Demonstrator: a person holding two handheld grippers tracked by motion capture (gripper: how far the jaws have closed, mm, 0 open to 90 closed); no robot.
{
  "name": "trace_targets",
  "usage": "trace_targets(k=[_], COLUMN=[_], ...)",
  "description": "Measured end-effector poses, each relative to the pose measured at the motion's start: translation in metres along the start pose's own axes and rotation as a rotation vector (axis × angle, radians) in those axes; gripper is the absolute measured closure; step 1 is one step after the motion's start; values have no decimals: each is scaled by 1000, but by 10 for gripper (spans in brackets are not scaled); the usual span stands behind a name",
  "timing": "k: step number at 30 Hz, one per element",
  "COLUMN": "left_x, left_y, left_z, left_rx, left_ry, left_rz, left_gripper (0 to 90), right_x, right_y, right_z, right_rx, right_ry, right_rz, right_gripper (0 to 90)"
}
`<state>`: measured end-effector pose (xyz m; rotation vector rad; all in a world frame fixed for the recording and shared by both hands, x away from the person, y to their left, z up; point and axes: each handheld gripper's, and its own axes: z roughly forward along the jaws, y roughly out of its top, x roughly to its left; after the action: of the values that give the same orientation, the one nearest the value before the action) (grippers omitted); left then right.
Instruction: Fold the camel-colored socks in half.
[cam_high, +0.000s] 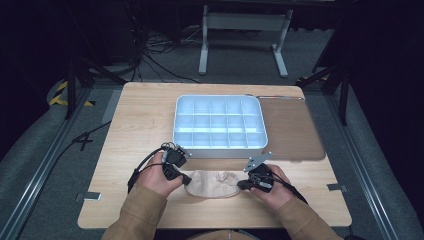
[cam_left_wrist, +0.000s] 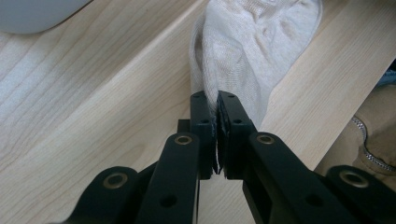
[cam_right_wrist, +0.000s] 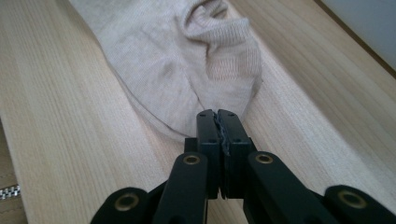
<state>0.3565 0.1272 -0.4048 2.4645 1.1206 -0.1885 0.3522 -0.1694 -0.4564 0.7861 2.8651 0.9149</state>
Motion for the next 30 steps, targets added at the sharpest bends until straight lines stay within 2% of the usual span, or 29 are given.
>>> trace_targets(k=[11,16,20,25,30], left_x=[-3,-5,-7,-12,-18], left_y=[2,5,7,11,19], left_z=[-4,-4,-5,-7,-6], left_rx=[-1,5,6,-10,-22], left_ry=[-3,-9,-16,-22,-31], left_rz=[18,28,35,47,77], left_gripper=[860,860,860,860,860], right_x=[2,3,3,4,4], right_y=[0,3,2,2,1], right_z=[3,-1,6,7,7], right_rx=[0,-74,-56,-55,-61], right_ry=[-15,-17,-20,-26,-23], right_rz=[-15,-13,-14,-25,-26], right_gripper=[893,894,896,898,898])
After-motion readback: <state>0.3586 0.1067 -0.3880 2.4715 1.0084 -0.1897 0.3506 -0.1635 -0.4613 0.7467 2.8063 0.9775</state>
